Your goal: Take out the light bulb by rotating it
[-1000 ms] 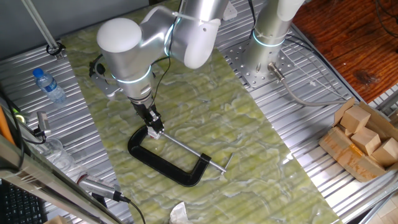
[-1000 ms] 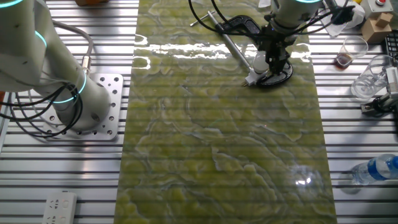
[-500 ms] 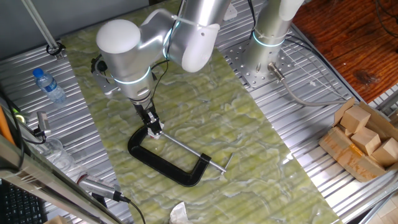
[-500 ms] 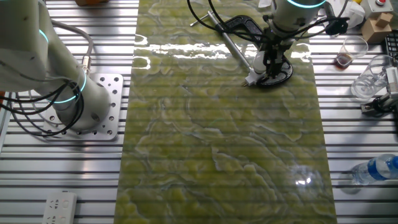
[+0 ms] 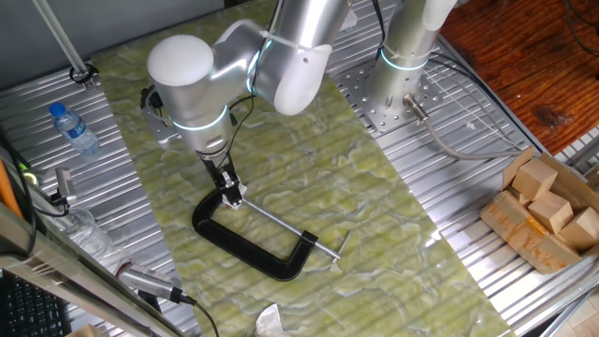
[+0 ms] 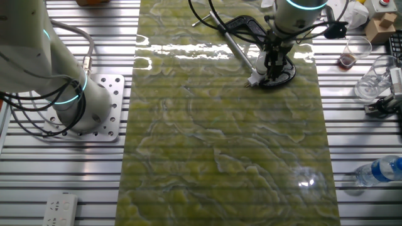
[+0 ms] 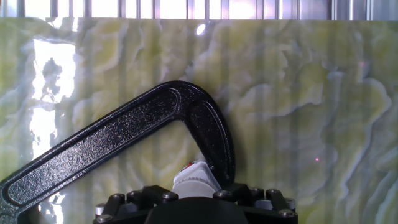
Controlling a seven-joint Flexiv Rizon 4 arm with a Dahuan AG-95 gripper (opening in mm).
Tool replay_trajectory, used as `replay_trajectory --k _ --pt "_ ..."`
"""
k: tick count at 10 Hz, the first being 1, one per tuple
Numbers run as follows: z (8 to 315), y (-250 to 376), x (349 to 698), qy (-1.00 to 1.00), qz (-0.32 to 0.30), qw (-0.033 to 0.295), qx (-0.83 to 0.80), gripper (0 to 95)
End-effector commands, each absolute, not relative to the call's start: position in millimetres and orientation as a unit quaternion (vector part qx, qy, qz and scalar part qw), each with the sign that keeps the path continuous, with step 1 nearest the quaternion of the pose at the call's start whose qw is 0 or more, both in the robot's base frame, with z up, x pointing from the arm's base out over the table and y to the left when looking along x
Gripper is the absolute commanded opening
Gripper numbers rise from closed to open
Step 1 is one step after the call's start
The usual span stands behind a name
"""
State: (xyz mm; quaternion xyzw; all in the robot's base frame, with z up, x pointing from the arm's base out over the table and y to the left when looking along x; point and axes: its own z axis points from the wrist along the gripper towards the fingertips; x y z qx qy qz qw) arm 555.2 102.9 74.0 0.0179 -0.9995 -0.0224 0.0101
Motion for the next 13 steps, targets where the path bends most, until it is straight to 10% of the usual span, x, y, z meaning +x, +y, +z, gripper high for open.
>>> replay_trajectory --k 1,6,7,13 --pt "74.6 102.6 554.7 -1.0 -0.019 0.007 0.019 76.0" --pt "74.8 101.3 554.7 -1.0 -0.015 0.003 0.006 76.0" --pt "74.7 101.2 554.7 -1.0 -0.014 0.003 0.006 57.0" --pt "74.6 101.4 554.5 -1.0 -0.012 0.004 0.012 57.0"
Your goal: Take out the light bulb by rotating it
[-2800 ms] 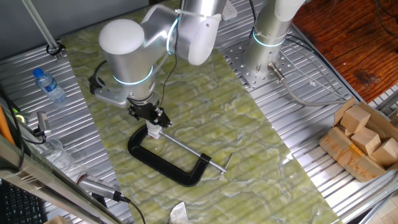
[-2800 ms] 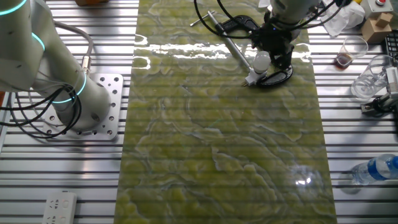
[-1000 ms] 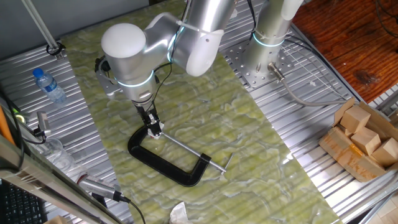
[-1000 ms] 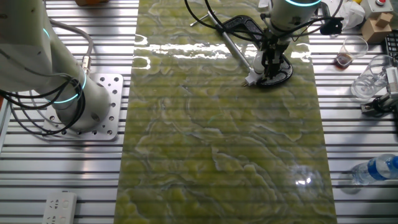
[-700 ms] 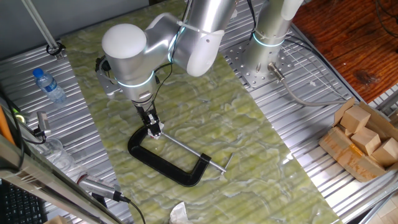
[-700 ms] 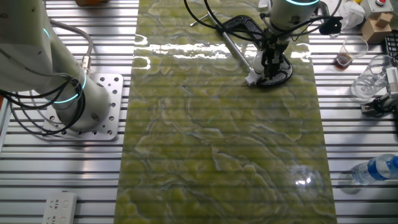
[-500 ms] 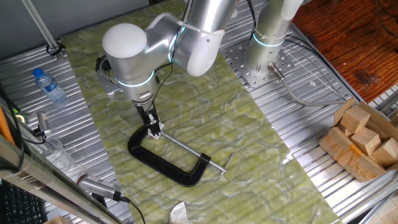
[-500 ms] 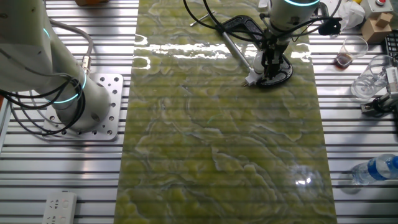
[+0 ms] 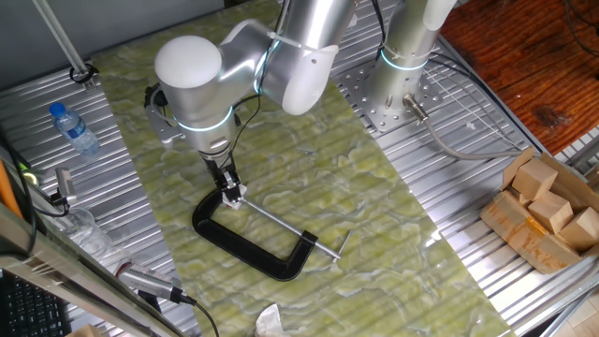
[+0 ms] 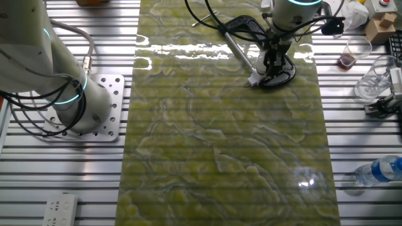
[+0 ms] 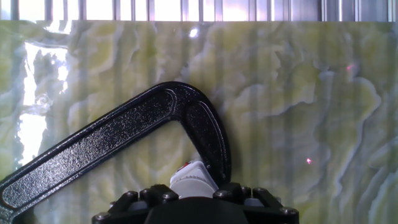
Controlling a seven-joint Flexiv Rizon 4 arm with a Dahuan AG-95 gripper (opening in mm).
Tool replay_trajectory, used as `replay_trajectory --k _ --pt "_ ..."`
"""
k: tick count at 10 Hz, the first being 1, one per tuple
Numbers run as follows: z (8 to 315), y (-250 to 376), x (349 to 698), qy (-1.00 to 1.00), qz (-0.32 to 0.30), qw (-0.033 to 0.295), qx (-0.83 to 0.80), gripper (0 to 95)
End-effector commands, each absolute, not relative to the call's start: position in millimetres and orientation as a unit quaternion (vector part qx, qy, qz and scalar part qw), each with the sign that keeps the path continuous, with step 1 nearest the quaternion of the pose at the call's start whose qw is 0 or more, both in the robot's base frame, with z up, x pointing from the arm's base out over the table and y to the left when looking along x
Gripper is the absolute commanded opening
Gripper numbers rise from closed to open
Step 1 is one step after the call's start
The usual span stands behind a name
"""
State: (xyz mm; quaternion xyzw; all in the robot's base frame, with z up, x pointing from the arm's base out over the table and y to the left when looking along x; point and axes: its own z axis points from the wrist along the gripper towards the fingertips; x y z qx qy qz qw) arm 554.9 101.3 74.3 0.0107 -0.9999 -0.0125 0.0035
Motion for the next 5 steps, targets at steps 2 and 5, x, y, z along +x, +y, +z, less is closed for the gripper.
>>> replay_trajectory --k 2,5 --pt "74.4 102.1 554.4 -1.0 -0.013 0.004 0.013 57.0" --pt "74.0 103.5 554.2 -1.0 -0.013 0.004 0.015 57.0"
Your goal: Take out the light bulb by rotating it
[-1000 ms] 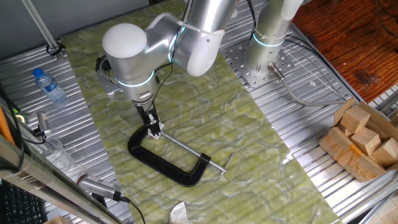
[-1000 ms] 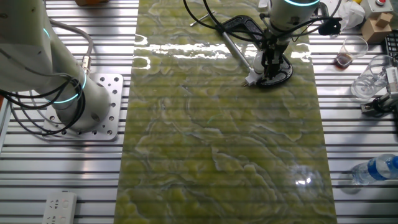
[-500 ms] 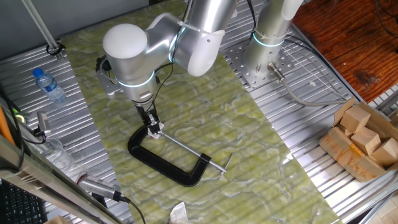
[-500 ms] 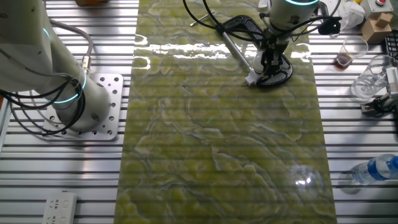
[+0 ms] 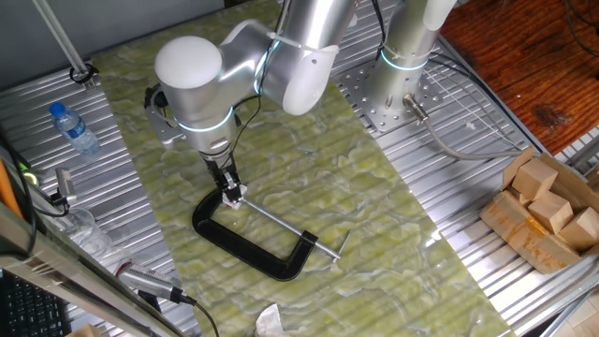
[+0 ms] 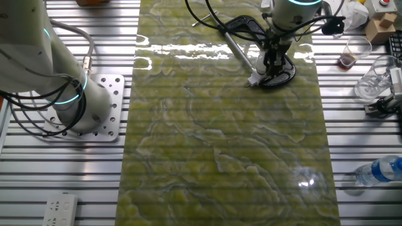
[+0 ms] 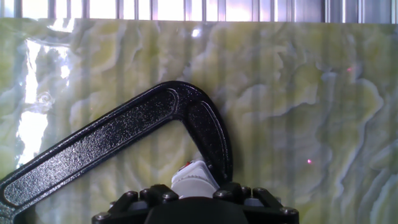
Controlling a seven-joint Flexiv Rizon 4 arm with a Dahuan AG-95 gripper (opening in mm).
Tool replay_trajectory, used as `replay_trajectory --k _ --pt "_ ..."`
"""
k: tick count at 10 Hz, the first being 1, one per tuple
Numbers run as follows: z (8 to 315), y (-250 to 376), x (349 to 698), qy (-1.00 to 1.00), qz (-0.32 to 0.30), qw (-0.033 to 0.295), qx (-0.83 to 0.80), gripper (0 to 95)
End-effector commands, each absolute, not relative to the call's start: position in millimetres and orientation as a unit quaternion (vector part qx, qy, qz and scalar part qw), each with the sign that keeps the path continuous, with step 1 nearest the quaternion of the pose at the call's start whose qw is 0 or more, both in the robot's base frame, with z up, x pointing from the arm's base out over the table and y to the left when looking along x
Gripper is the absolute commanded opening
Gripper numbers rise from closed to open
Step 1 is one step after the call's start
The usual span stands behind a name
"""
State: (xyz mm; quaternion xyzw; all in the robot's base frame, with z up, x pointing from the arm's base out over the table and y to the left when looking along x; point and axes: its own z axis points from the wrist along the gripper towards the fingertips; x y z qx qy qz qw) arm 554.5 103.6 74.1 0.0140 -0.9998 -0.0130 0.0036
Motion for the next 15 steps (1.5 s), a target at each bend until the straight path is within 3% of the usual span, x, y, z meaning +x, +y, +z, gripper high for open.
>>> replay_trajectory --k 1,2,4,9,15 --pt "74.0 103.5 554.2 -1.0 -0.013 0.004 0.017 38.0" --pt "74.0 103.5 554.2 -1.0 -0.012 0.004 0.019 38.0" --pt "73.9 103.5 554.1 -1.0 -0.011 0.004 0.02 0.0" --pt "73.9 104.1 554.2 -0.998 -0.015 0.008 0.066 0.0" --pt "75.2 104.9 554.3 -0.957 -0.016 0.015 0.29 0.0"
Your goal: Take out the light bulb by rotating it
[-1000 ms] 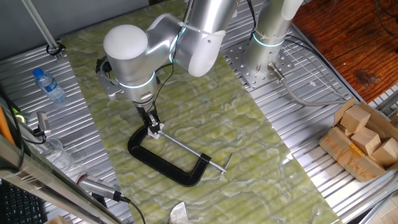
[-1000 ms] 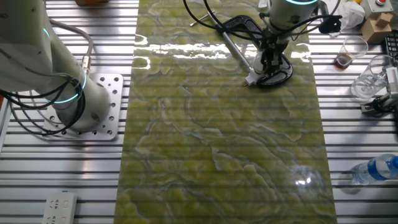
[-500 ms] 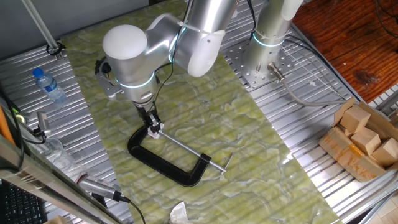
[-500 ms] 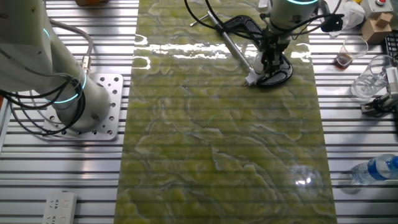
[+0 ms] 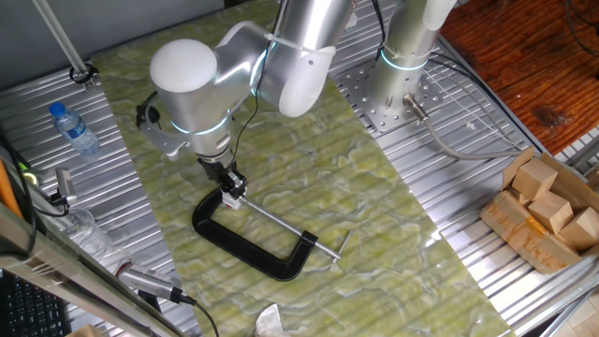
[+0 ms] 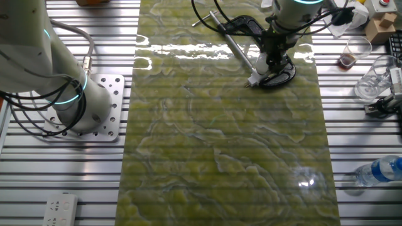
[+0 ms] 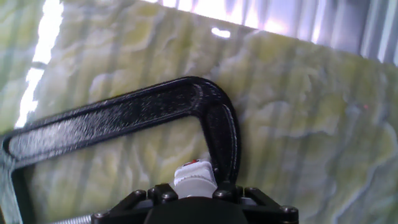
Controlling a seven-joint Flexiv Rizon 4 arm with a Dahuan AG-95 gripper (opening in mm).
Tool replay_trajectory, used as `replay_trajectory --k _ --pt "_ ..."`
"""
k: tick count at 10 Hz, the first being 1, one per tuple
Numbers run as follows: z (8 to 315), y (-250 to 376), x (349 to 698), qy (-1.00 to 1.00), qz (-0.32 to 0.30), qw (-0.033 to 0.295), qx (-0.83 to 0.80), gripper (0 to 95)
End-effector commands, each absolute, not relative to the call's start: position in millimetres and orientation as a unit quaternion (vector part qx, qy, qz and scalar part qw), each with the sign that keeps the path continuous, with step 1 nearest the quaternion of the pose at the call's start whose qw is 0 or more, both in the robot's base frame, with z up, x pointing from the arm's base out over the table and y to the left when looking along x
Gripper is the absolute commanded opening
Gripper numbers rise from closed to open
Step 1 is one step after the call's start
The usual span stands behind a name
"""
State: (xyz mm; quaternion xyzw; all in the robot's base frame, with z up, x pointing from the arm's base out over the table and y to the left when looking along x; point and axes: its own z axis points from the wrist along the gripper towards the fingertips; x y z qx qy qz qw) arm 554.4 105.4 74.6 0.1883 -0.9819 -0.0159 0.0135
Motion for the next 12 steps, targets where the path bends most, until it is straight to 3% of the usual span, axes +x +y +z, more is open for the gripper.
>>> replay_trajectory --k 1,12 --pt "75.1 105.3 554.2 -0.949 -0.016 0.014 0.315 0.0" --pt "80.0 111.8 552.6 -0.804 -0.012 0.015 0.594 0.0"
